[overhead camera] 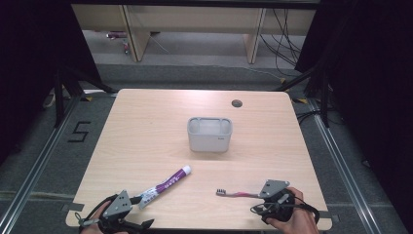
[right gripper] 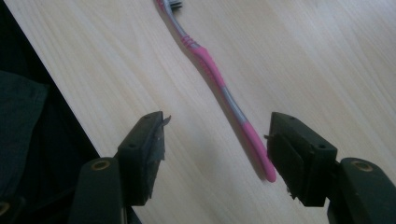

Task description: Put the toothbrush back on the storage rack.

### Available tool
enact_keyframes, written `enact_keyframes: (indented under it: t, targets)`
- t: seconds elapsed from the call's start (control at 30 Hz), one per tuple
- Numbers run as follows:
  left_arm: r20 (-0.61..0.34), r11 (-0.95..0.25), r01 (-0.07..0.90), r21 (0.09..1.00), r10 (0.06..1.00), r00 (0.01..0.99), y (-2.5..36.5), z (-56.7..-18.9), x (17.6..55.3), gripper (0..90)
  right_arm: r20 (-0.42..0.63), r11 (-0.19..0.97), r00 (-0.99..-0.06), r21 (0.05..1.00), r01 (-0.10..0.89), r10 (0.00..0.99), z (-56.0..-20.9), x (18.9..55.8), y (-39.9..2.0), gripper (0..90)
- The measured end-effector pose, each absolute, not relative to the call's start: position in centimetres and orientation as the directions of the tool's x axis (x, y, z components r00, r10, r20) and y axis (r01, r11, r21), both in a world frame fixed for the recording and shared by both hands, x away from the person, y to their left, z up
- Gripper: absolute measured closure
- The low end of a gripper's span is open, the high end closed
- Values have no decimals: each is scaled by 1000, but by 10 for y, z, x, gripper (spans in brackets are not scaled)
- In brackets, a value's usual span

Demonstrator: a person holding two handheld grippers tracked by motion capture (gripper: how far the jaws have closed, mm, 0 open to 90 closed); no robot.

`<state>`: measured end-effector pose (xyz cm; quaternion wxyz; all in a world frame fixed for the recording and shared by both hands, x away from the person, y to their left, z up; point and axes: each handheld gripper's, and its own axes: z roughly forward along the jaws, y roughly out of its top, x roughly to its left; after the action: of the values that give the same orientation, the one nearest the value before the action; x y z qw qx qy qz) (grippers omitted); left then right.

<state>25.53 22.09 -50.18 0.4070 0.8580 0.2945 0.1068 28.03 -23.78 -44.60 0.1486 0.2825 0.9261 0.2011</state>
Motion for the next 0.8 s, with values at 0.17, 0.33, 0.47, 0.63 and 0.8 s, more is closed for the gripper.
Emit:
enact_keyframes:
  t: [0.17, 0.33, 0.47, 0.63, 0.8]
  targets:
    - [-58, -494, 421, 761, 594, 802, 220, -502, 255, 157, -158, 772, -807, 442, 458, 569, -444, 286, -235, 387]
    - [-69, -478, 424, 769, 598, 798, 221, -501, 255, 157, -163, 796, -824, 414, 442, 542, -445, 292, -228, 412]
    - [-78, -465, 429, 775, 602, 794, 220, -502, 255, 157, -174, 823, -844, 388, 415, 508, -446, 295, -223, 443]
    - [-70, -478, 425, 769, 598, 798, 220, -502, 255, 157, -166, 837, -857, 368, 405, 488, -446, 299, -218, 475]
    - [-63, -486, 420, 766, 595, 802, 220, -502, 254, 157, -164, 866, -878, 320, 383, 449, -449, 308, -212, 535]
